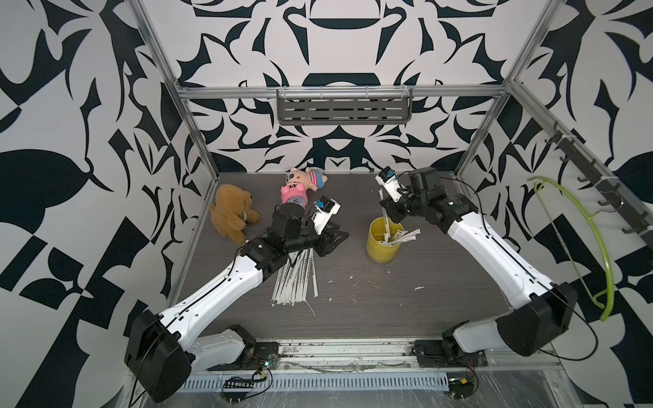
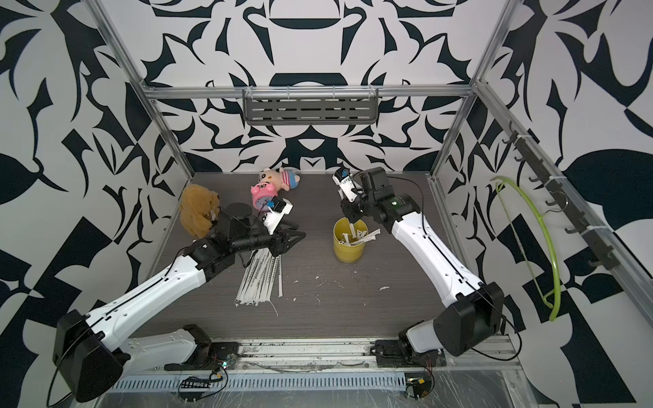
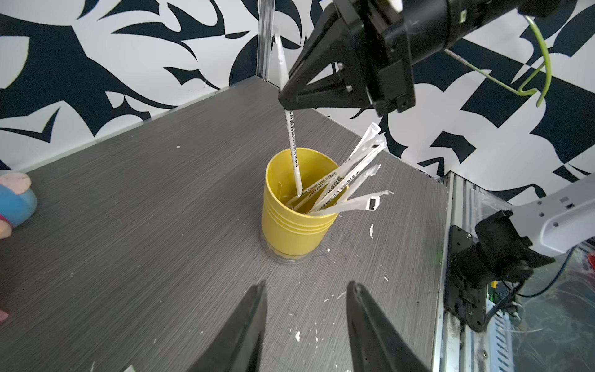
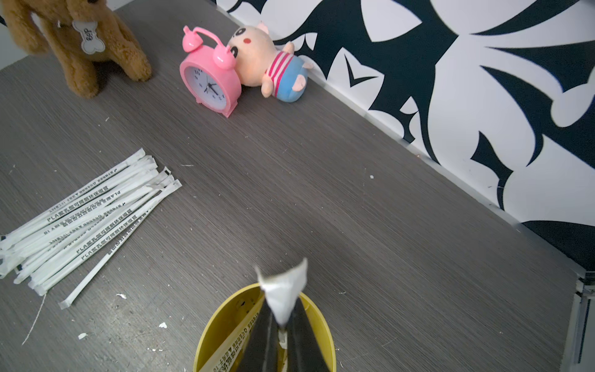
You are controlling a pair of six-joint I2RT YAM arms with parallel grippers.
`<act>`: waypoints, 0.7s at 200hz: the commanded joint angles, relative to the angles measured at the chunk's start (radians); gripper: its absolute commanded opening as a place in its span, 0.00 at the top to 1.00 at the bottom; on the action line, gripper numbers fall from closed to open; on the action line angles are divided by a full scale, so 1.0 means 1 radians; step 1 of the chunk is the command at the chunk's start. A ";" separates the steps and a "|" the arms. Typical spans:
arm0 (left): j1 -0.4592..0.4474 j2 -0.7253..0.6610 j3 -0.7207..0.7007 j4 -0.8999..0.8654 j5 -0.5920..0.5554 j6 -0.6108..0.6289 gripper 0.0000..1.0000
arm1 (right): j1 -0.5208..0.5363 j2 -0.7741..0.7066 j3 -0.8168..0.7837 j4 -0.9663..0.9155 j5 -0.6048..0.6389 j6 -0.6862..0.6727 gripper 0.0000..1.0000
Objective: Take the straws out of the storage container
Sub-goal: Pick up the straw from the container.
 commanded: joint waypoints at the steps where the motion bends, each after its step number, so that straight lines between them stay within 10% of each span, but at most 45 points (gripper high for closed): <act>1: -0.003 -0.034 -0.017 0.027 -0.005 -0.010 0.54 | 0.007 -0.054 0.060 0.052 0.000 0.028 0.89; 79: -0.005 -0.108 -0.026 -0.011 -0.069 -0.052 0.54 | 0.101 -0.103 0.250 0.009 0.072 0.107 0.91; 140: -0.005 -0.114 0.086 -0.263 -0.127 -0.181 0.53 | 0.169 -0.031 0.439 -0.164 -0.001 0.493 0.98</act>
